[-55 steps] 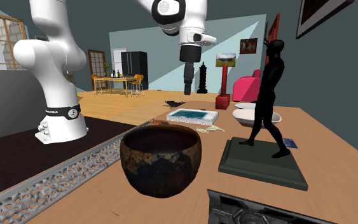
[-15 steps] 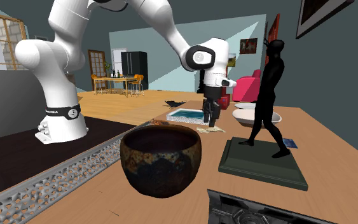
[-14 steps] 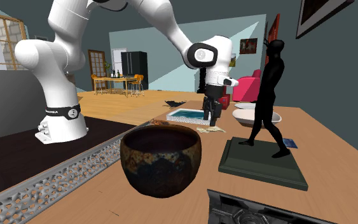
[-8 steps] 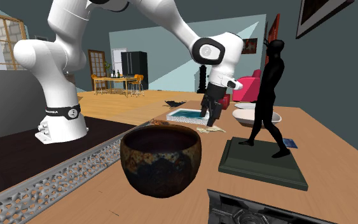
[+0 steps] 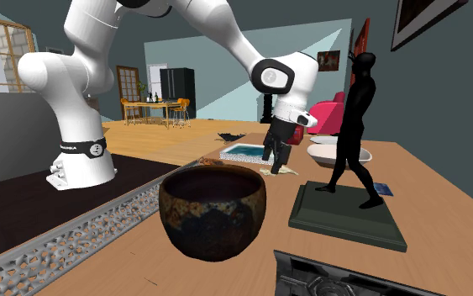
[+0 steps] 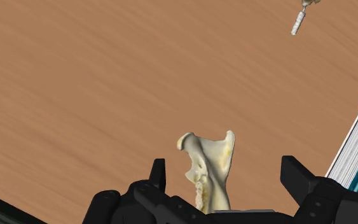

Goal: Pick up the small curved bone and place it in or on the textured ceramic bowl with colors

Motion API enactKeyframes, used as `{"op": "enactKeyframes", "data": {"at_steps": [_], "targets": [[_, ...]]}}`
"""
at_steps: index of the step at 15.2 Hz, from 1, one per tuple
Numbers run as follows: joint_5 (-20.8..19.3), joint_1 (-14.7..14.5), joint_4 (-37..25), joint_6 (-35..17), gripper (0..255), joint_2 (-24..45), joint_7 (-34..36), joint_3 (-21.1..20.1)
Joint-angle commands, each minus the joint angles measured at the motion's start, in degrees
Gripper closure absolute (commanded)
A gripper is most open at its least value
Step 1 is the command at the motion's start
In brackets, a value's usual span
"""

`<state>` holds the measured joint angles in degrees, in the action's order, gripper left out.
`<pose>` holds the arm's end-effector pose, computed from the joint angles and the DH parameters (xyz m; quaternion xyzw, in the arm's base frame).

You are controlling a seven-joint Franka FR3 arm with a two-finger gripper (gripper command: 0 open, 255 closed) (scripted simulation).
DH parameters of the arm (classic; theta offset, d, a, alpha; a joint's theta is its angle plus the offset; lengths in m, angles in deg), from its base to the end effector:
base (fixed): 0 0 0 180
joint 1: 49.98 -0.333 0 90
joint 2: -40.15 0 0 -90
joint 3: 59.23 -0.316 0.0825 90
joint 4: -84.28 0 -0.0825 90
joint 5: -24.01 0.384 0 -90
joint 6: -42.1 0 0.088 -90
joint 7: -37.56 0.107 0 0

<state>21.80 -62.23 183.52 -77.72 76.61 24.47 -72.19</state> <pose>0.5828 0.2611 0.2027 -0.9356 -0.3240 0.1348 0.0397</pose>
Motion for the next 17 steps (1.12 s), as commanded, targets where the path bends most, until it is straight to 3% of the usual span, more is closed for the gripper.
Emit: {"op": "enactKeyframes", "data": {"at_steps": [1, 4, 5, 14, 15, 17], "targets": [[0.0, 0.0, 0.0, 0.0, 0, 0.0, 0.0, 0.0], [0.0, 0.0, 0.0, 0.0, 0, 0.0, 0.0, 0.0], [0.0, 0.0, 0.0, 0.0, 255, 0.0, 0.0, 0.0], [0.0, 0.0, -0.1, 0.2, 255, -0.1, 0.0, 0.0], [0.0, 0.0, -0.1, 0.2, 0, -0.1, 0.0, 0.0], [-1.2, 1.4, 6.5, -11.0, 0, -4.3, -8.6, -2.6]]}}
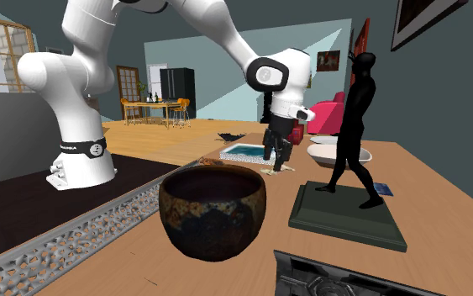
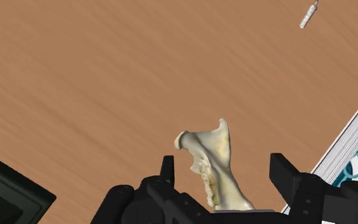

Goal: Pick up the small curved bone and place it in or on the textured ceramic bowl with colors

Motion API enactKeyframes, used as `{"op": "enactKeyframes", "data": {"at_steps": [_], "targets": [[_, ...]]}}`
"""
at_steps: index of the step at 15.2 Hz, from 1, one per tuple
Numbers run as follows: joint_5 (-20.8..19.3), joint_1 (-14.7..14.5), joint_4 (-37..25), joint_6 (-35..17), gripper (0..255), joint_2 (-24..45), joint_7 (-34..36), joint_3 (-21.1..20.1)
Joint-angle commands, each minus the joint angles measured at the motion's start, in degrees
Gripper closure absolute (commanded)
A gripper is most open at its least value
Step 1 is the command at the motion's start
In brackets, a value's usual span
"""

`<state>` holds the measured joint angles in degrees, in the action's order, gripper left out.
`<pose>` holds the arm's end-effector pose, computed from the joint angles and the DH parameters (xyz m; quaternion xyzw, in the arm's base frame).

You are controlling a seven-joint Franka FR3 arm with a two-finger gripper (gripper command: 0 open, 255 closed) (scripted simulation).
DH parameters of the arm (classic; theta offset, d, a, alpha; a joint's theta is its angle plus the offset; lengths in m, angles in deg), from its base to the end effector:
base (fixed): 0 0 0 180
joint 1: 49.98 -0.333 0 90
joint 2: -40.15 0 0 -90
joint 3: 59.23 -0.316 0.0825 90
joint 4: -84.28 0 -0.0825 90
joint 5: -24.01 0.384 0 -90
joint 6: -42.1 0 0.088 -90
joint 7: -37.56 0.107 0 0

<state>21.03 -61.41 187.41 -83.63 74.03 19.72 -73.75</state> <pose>0.5752 0.2673 0.2130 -0.9220 -0.3734 0.0918 0.0456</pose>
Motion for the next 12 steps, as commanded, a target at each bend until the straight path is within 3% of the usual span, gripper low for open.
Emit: {"op": "enactKeyframes", "data": {"at_steps": [1, 2, 12], "targets": [[-0.6, 1.7, 6.0, -10.8, 0, -3.8, -8.4, -2.6], [-0.6, 2.5, 7.8, -13.8, 0, -4.8, -10.9, -3.6], [-2.0, 1.3, 7.4, -17.9, 0, -0.3, -9.9, -2.6]]}}
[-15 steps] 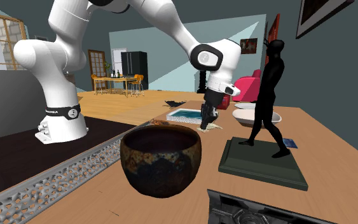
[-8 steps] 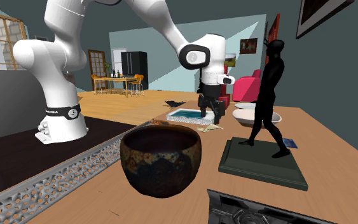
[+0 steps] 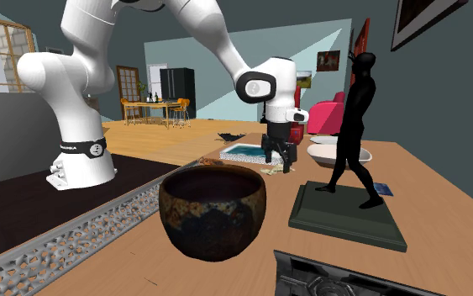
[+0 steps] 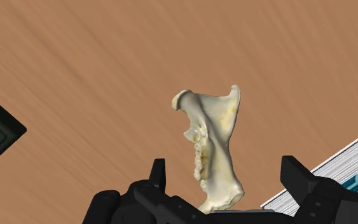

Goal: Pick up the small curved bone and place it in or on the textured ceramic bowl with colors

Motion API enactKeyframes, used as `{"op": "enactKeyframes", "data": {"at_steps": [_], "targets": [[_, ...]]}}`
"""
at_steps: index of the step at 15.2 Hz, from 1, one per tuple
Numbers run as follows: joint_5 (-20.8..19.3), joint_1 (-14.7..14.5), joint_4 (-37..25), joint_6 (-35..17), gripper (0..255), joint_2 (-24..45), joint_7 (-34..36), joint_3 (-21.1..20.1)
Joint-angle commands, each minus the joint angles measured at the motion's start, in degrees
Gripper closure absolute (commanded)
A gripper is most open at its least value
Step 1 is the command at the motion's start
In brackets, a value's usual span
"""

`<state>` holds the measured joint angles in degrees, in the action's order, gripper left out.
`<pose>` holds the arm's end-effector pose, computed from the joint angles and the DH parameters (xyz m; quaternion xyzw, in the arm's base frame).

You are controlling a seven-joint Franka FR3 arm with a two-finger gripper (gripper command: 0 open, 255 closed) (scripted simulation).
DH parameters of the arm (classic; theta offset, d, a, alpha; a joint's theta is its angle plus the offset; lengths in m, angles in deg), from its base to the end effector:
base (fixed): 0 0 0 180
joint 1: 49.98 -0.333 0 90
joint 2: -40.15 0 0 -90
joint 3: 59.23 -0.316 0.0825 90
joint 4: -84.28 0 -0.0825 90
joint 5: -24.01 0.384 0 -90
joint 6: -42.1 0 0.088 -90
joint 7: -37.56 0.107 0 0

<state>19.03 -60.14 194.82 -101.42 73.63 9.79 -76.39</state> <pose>0.5591 0.2816 0.1959 -0.8803 -0.4710 -0.0104 0.0554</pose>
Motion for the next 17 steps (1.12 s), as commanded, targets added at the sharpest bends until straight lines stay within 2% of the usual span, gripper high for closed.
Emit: {"op": "enactKeyframes", "data": {"at_steps": [1, 5, 6, 17], "targets": [[0.0, 0.0, 0.0, -0.1, 0, 0.1, 0.0, 0.0], [0.0, 0.0, 0.0, -0.1, 0, 0.1, 0.0, 0.0], [0.0, 0.0, 0.0, -0.1, 255, 0.1, 0.0, 0.0], [0.3, 0.2, 0.1, 1.0, 255, -1.1, -0.1, -0.3]]}}
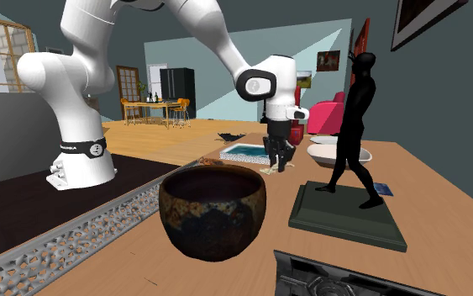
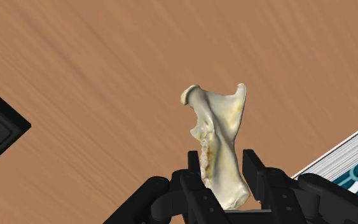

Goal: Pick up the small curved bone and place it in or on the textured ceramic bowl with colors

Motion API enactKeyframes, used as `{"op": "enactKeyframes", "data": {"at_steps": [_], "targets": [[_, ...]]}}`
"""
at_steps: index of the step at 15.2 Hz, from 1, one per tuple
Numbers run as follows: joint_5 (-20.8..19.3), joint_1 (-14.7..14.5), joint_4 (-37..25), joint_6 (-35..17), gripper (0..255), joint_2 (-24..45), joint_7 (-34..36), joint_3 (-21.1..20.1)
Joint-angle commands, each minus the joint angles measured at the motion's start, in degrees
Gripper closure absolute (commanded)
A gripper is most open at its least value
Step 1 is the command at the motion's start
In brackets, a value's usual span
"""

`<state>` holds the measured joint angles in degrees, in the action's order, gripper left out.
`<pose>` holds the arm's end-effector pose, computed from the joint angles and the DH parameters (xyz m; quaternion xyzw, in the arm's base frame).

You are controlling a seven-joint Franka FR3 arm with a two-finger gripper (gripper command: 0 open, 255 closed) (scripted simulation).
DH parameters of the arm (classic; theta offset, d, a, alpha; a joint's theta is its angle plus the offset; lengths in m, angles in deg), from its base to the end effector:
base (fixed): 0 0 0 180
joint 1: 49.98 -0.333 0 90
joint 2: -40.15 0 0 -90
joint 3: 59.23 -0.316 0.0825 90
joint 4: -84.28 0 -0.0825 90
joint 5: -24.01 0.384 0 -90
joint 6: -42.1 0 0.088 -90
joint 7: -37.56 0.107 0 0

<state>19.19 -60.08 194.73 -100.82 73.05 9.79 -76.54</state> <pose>0.5596 0.2823 0.2019 -0.8804 -0.4710 -0.0108 0.0552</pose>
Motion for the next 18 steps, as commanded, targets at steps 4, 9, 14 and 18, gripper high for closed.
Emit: {"op": "enactKeyframes", "data": {"at_steps": [4, 9, 14, 18], "targets": [[0.9, 0.6, 0.3, 2.5, 255, -2.9, -0.4, -0.7], [1.8, 1.2, 0.2, 5.4, 255, -5.6, -0.7, -1.4], [2.6, 1.7, -0.3, 8.3, 255, -8.2, -1.0, -2.0], [3.3, 2.0, -0.9, 10.8, 255, -10.1, -1.2, -2.4]]}}
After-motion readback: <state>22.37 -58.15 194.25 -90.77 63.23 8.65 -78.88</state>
